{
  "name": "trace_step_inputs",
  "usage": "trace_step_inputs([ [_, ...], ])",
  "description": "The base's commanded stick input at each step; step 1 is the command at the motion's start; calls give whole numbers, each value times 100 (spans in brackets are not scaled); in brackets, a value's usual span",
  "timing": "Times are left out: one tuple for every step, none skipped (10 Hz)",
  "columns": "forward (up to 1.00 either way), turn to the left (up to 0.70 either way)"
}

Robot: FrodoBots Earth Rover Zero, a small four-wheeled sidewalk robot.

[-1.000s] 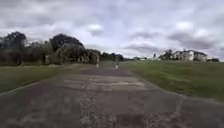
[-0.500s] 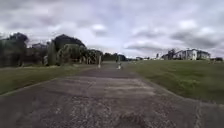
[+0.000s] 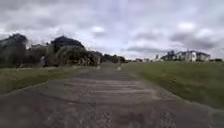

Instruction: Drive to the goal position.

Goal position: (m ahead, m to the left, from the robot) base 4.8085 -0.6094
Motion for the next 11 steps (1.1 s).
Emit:
trace_step_inputs([
  [70,1],
  [70,2],
  [70,2],
  [70,1],
  [70,0],
  [70,1],
  [70,1],
  [70,2],
  [70,2],
  [70,2],
  [70,2],
])
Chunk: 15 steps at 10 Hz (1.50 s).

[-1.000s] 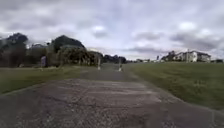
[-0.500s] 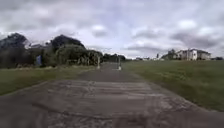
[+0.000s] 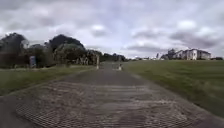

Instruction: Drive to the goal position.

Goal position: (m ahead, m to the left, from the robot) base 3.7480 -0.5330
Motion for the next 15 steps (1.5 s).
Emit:
trace_step_inputs([
  [70,2],
  [70,2],
  [70,2],
  [70,2],
  [70,2],
  [70,2],
  [70,2],
  [70,2],
  [70,3],
  [70,3],
  [70,4],
  [70,5],
  [70,4],
  [70,3],
  [70,2],
])
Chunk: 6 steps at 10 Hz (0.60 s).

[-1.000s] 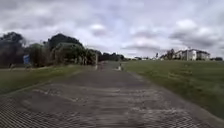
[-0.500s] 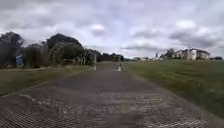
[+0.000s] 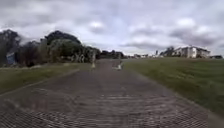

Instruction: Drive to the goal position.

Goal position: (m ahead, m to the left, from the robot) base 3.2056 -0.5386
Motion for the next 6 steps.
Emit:
trace_step_inputs([
  [70,1],
  [70,0],
  [70,0],
  [70,0],
  [70,0],
  [70,0],
])
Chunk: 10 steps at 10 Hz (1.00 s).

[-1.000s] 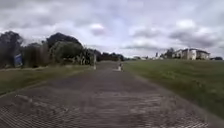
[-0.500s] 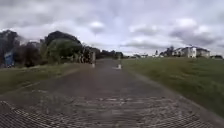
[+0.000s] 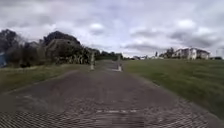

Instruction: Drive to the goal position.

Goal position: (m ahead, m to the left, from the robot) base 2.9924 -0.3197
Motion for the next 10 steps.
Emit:
trace_step_inputs([
  [70,0],
  [70,0],
  [70,0],
  [70,0],
  [70,0],
  [70,0],
  [70,0],
  [70,0],
  [70,0],
  [70,0],
])
